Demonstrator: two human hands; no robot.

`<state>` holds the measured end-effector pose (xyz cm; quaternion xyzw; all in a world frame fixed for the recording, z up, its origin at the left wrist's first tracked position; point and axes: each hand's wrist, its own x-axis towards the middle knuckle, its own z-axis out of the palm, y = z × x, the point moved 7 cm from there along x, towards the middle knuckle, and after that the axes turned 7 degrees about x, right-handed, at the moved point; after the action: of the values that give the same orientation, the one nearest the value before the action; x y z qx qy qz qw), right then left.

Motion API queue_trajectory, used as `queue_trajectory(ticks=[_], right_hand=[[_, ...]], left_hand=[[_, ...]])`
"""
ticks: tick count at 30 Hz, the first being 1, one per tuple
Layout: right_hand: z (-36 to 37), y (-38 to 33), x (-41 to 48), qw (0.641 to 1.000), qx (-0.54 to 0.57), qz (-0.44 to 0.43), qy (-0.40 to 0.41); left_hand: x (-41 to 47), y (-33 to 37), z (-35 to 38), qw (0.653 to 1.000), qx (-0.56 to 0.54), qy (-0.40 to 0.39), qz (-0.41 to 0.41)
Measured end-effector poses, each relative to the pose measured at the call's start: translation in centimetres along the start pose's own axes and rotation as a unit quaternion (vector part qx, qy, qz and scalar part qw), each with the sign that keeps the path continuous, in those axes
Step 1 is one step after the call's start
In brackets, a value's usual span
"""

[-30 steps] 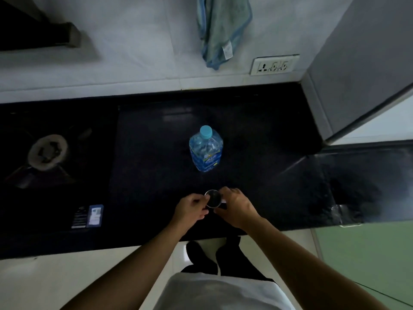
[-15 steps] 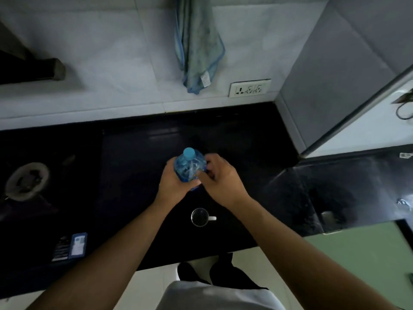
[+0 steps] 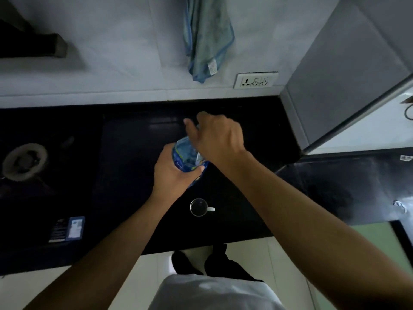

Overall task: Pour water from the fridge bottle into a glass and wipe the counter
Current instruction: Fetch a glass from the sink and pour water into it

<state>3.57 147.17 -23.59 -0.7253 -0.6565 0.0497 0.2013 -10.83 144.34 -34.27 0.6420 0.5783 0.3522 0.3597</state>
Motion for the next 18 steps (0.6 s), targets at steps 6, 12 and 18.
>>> queue_trajectory(ticks=[6,12,18], right_hand=[[-7.3,-0.8,-1.0,0.998,-0.010,0.060,-0.006],[-12.2,-5.6,-4.3,1.000,0.011,-0.013,0.010],[-19.6,-11.4,-9.8,0.961,0.098,-0.247,0.075]], left_hand=[[-3.1,6.0,-4.4,0.998,-0.027,0.022,0.054],[-5.1,8.6,-7.3,0.987,-0.102,-0.103,0.074],[-7.0,13.7,-10.6,0.920,-0.202,-0.295,0.163]])
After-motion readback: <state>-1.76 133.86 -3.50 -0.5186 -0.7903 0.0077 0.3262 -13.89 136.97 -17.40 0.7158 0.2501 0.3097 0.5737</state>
